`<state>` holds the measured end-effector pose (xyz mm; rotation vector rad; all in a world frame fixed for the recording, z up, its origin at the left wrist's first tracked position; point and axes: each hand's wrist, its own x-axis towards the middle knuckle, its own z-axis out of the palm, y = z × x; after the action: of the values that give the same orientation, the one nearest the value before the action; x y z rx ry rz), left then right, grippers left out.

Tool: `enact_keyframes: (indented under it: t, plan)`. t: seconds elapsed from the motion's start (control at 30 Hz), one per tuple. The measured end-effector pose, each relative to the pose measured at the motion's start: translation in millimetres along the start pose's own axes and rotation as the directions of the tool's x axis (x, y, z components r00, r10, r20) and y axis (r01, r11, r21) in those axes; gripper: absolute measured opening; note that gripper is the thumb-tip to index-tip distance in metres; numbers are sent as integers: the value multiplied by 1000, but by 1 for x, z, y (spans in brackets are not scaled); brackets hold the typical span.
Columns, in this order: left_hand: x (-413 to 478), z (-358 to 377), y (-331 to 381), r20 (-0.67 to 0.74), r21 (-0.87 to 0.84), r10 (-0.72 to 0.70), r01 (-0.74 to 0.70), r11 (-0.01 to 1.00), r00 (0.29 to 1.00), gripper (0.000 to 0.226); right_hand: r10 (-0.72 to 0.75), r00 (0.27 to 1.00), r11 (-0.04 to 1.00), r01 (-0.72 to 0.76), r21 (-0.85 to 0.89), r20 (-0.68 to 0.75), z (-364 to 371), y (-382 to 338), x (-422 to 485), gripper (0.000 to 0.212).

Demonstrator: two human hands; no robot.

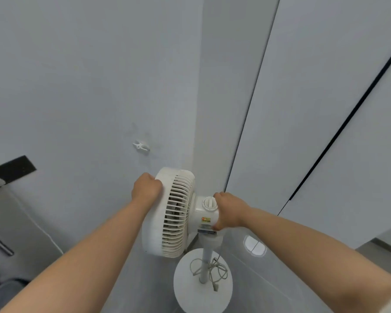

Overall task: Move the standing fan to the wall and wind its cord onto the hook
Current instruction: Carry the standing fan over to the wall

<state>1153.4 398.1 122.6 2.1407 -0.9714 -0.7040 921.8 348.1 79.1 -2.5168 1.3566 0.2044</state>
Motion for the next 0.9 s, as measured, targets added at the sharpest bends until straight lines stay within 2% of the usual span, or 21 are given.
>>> enact_keyframes:
  t: [0.37, 0.6, 0.9]
  plan:
    - [99, -53, -57, -69, -3, -112, 112, 994, 991, 5, -49, 998, 998, 50, -24, 36, 25, -82, 106, 72]
    - [168, -77, -84, -99, 16, -176, 179, 984, 979, 13, -92, 994, 996, 92, -2, 65, 39, -120, 182, 74]
    - [243, -104, -111, -49, 40, -135, 137, 990, 990, 7, -22, 998, 999, 20, 34, 59, 50, -165, 238, 76]
